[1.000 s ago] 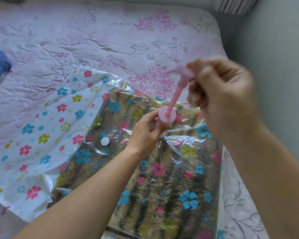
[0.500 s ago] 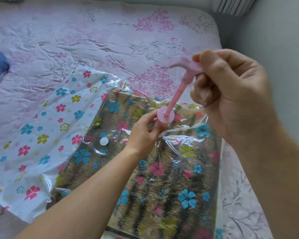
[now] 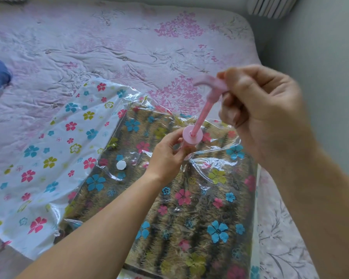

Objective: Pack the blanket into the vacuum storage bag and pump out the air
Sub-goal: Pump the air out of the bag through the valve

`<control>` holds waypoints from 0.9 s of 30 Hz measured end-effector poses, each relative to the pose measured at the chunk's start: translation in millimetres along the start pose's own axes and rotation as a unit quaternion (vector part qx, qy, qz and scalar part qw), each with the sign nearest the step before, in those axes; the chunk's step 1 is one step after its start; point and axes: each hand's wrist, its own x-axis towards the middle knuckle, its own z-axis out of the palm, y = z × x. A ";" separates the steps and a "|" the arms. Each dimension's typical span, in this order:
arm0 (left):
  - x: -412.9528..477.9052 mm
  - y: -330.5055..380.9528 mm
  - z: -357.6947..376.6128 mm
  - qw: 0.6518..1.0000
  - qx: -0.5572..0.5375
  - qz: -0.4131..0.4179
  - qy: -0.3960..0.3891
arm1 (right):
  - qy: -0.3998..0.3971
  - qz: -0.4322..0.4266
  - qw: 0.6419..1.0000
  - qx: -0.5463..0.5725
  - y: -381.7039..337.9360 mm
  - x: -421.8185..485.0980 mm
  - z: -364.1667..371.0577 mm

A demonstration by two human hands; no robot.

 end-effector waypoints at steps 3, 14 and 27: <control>0.9 1.7 0.4 1.000 0.004 0.000 -0.001 | 0.010 -0.014 0.999 0.032 3.5 0.2 -1.2; 0.7 -1.7 1.0 1.000 -0.011 0.002 0.005 | 0.021 0.088 0.989 -0.117 36.4 -7.7 -1.8; -0.1 -1.7 -2.4 1.000 0.011 0.000 0.009 | 0.053 0.207 0.962 -0.170 71.5 -15.4 -0.5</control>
